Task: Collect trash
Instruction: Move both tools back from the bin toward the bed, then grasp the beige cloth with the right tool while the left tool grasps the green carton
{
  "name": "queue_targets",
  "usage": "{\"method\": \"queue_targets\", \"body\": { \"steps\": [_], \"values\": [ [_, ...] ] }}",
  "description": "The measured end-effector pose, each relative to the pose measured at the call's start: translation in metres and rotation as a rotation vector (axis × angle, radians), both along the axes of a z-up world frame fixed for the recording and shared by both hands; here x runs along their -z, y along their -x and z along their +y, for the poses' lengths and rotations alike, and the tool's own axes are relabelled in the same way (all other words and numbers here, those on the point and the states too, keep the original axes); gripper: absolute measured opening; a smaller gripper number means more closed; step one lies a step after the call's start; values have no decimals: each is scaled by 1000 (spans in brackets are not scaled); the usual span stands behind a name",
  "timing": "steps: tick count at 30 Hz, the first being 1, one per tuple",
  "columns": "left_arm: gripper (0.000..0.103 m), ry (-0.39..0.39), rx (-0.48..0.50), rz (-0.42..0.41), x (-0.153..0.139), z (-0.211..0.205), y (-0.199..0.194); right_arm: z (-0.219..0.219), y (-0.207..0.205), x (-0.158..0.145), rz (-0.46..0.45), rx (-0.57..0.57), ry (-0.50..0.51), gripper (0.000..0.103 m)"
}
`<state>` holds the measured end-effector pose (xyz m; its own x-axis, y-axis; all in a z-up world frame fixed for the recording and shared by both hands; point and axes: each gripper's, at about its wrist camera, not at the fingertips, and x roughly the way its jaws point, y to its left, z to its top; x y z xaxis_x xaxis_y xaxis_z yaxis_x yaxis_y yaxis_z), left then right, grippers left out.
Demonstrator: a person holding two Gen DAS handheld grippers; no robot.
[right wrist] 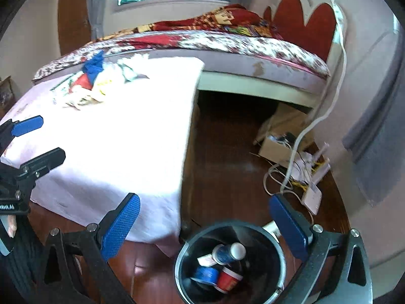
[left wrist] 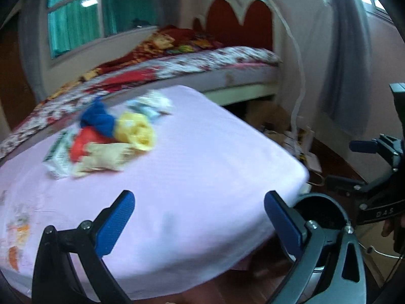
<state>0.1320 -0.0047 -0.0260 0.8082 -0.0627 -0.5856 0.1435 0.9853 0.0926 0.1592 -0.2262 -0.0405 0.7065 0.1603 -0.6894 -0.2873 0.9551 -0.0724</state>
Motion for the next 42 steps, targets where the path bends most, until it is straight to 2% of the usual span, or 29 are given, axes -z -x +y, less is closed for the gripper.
{"method": "queue_targets", "body": {
  "steps": [10, 18, 20, 22, 28, 30, 36, 40, 42],
  "values": [
    [102, 24, -179, -38, -11, 105, -3, 74, -18, -14, -60, -107, -73, 103],
    [101, 25, -287, -18, -10, 169, -9, 145, -32, -22, -42, -239, -98, 103],
    [99, 36, -310, -14, -10, 183, -13, 170, -36, -25, -52, -294, -89, 97],
    [97, 50, -330, -6, -9, 196, -19, 190, -40, -26, -57, -334, -77, 74],
    [94, 71, -364, 14, 0, 224, -34, 252, -75, -20, -17, -412, -76, 72],
    [93, 88, -369, 39, 6, 231, -40, 273, -86, -18, -8, -434, -54, 72],
    [93, 111, -367, 46, 8, 239, -57, 314, -117, -4, 40, -470, 29, 71],
    [93, 106, -364, 53, 10, 241, -78, 327, -141, 15, 79, -450, 93, 61],
    [93, 104, -360, 62, 13, 244, -92, 326, -152, 18, 83, -422, 93, 56]
  ]
}}
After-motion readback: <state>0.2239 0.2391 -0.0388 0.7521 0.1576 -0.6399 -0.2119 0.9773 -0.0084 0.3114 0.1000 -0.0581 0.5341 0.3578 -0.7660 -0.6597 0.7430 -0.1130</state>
